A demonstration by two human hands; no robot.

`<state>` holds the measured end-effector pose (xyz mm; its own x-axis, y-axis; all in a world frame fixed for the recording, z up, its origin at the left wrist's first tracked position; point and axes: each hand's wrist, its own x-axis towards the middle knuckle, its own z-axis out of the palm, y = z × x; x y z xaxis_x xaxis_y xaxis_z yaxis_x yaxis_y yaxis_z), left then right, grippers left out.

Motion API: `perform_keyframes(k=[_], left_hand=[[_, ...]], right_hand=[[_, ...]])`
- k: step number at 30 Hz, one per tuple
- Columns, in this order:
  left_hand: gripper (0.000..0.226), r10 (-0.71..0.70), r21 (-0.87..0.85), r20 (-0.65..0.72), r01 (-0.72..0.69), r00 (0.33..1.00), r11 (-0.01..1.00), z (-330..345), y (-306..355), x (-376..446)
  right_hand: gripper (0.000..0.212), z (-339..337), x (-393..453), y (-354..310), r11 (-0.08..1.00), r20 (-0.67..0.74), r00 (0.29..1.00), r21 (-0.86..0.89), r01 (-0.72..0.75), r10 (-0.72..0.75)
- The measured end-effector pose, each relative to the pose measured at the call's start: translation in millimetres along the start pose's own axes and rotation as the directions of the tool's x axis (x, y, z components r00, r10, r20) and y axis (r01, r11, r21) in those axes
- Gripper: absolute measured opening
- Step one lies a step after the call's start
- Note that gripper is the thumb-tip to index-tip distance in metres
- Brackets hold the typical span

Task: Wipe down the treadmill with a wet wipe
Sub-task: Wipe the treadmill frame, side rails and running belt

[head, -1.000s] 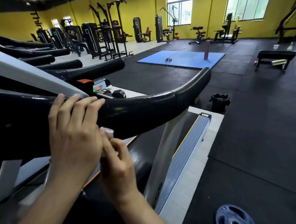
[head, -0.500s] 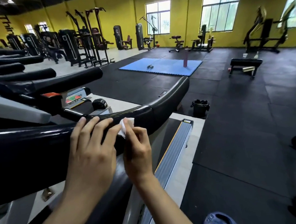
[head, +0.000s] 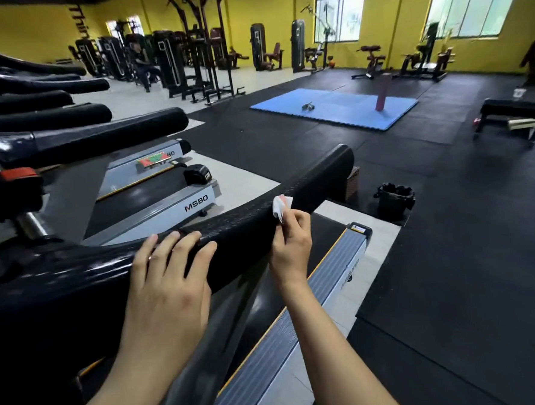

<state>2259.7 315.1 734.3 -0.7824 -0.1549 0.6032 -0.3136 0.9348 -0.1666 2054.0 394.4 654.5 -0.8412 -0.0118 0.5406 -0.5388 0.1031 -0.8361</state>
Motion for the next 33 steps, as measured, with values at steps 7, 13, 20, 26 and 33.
perform_keyframes(k=[7, 13, 20, 26, 33], left_hand=[[0.052, -0.062, 0.094, 0.13, 0.05, 0.99, 0.994, 58, 64, 64], [0.057, -0.018, 0.119, 0.138, 0.002, 0.99, 0.993, 102, 93, 99], [0.053, -0.057, 0.19, 0.081, 0.041, 0.995, 0.981, 117, 103, 106], [0.052, -0.08, 0.196, 0.041, 0.07, 0.996, 0.978, 119, 108, 106], [0.051, -0.093, 0.192, 0.034, 0.085, 0.995, 0.978, 118, 114, 107]], right_hand=[[0.054, -20, 97, 74, 0.998, 0.026, 0.998, 0.03, -0.059, 0.058], [0.053, -31, 210, 150, 0.991, -0.026, 0.991, -0.006, -0.133, 0.133], [0.045, -27, 218, 154, 0.989, -0.103, 0.984, 0.024, -0.143, 0.144], [0.051, -31, 116, 114, 0.968, 0.165, 0.957, 0.124, 0.22, -0.239], [0.043, -41, 267, 205, 0.99, -0.06, 0.989, -0.035, -0.135, 0.132]])
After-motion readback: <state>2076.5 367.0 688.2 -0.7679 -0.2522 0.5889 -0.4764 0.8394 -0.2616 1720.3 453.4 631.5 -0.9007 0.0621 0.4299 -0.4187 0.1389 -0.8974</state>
